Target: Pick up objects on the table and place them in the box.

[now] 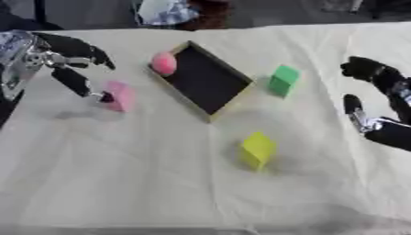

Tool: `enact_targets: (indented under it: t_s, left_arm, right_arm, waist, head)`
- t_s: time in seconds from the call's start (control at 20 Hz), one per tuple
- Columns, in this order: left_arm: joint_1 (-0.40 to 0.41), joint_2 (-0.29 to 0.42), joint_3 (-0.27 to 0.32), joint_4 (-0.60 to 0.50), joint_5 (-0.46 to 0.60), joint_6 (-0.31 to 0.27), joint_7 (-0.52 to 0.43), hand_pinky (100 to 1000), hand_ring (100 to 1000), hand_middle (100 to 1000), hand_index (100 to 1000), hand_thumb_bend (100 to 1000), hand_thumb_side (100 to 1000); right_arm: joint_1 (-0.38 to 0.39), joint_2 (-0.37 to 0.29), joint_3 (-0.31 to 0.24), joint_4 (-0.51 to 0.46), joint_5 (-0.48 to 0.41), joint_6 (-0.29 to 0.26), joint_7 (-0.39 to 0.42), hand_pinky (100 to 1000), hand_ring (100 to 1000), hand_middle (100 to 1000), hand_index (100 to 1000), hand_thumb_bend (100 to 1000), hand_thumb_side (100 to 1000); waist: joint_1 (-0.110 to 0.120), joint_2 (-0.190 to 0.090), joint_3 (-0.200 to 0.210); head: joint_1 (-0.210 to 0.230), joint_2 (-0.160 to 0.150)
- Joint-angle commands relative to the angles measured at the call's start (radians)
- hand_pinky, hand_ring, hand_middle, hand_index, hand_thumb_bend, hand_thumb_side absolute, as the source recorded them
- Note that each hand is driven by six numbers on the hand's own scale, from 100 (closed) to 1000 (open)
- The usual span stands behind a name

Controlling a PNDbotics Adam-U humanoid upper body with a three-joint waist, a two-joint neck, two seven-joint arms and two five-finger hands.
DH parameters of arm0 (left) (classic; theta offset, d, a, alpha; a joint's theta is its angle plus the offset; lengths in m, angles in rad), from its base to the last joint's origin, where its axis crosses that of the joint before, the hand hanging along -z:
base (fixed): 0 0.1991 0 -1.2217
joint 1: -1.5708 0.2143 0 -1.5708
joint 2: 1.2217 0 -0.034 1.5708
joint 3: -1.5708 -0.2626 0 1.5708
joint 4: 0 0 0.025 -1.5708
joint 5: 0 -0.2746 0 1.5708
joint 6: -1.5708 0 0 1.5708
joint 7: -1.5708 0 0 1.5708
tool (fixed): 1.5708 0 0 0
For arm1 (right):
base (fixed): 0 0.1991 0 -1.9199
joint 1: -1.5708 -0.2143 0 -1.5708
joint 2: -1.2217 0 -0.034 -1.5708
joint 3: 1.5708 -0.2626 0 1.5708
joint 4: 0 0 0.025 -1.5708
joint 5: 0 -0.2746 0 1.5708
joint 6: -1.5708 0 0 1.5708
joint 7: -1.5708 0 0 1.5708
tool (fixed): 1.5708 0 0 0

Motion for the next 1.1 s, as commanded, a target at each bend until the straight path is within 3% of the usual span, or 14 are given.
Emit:
enact_targets:
  t_s: [0.05, 0.5, 0.9, 1.0, 1.05, 1.1]
  left_arm:
    - [-0.014, 0.029, -0.002, -0.003, -0.015, -0.080, -0.069, 821, 871, 901, 955, 559, 898]
    - [-0.008, 0.000, 0.002, 0.039, -0.099, -0.080, -0.022, 814, 866, 895, 953, 585, 785]
    - [-0.013, -0.040, 0.019, 0.080, -0.109, -0.062, 0.088, 794, 816, 831, 920, 461, 574]
    - [-0.014, -0.045, 0.020, 0.083, -0.098, -0.059, 0.110, 785, 789, 794, 890, 434, 490]
    - [-0.014, -0.047, 0.022, 0.082, -0.091, -0.057, 0.123, 770, 755, 740, 844, 401, 383]
    - [-0.014, -0.048, 0.024, 0.080, -0.082, -0.054, 0.136, 763, 737, 714, 823, 384, 358]
  right_arm:
    - [-0.010, -0.022, -0.007, -0.007, -0.007, -0.001, 0.003, 917, 866, 846, 955, 100, 447]
    - [-0.008, -0.021, -0.006, -0.005, -0.010, -0.003, 0.008, 919, 866, 846, 956, 100, 447]
    - [-0.008, -0.019, -0.006, -0.003, -0.014, -0.005, 0.012, 920, 867, 847, 956, 100, 443]
    - [-0.008, -0.018, -0.006, -0.003, -0.015, -0.006, 0.013, 921, 867, 847, 957, 100, 447]
    - [-0.008, -0.018, -0.006, -0.003, -0.015, -0.006, 0.014, 921, 867, 847, 957, 100, 446]
    - [-0.008, -0.018, -0.006, -0.003, -0.015, -0.006, 0.014, 921, 868, 847, 957, 100, 447]
  waist:
    - [0.013, -0.031, 0.000]
    - [0.013, -0.030, -0.002]
    - [0.010, -0.029, -0.002]
    - [0.010, -0.028, -0.002]
    - [0.009, -0.028, -0.002]
    - [0.009, -0.028, -0.002]
  head:
    - [-0.002, -0.002]
    - [-0.003, -0.002]
    - [-0.005, -0.002]
    - [-0.005, -0.002]
    - [-0.005, -0.002]
    - [-0.006, -0.002]
